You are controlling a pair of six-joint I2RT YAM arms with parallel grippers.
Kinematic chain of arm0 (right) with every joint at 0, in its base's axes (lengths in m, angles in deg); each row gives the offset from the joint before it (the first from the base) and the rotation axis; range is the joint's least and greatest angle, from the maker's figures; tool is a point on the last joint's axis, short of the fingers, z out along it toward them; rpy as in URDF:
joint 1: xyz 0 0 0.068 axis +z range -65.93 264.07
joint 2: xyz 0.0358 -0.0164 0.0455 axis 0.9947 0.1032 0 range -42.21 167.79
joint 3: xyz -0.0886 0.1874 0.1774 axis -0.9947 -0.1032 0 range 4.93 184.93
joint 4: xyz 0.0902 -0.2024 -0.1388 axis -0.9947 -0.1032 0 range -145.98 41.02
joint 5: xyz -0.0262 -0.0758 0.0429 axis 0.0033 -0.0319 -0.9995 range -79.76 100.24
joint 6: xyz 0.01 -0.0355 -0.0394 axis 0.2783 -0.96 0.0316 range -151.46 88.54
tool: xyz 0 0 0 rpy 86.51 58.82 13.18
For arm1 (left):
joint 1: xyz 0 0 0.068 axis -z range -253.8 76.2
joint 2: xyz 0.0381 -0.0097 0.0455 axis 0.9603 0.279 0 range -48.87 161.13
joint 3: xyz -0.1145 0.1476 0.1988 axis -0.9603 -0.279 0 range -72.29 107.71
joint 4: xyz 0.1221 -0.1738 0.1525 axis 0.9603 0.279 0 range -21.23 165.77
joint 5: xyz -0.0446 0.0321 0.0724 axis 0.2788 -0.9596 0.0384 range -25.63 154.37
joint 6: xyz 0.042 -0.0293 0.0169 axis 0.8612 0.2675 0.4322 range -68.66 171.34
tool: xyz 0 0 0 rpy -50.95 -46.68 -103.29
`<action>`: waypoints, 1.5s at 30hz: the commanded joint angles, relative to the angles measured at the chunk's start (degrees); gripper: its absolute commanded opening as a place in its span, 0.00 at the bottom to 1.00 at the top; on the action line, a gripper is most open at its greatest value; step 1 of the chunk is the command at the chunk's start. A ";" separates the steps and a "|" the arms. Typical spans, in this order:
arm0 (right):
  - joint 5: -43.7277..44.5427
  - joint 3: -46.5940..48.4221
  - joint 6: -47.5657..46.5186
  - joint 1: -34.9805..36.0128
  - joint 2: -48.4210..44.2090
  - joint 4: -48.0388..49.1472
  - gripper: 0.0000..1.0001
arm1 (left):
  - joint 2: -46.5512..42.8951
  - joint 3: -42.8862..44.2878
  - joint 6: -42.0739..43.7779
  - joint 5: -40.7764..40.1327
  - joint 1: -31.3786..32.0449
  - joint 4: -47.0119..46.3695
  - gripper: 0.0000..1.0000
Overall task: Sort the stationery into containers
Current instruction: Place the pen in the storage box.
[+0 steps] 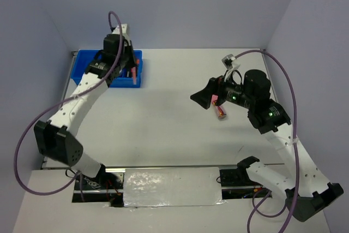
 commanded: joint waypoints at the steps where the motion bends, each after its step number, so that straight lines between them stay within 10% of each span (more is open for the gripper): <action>1: 3.71 -3.46 0.19 0.07 -4.75 -1.85 1.00 | 5.90 3.95 14.11 -15.42 -7.88 1.73 0.00; 11: -1.91 -8.74 4.24 0.16 -15.39 -8.09 1.00 | 28.48 18.98 29.43 -24.12 -14.68 -10.85 0.00; 28: -4.20 -9.27 4.33 0.25 -9.60 -8.80 1.00 | 39.75 23.04 28.12 -20.36 -22.94 -16.13 0.02; 34: -4.64 -8.40 3.89 0.25 -6.79 -7.31 1.00 | 41.95 24.70 22.69 -16.14 -25.06 -14.46 0.54; 45: 7.20 -7.78 -2.78 -0.71 2.42 -8.44 1.00 | 37.48 29.70 13.90 -12.98 -25.32 -3.68 0.98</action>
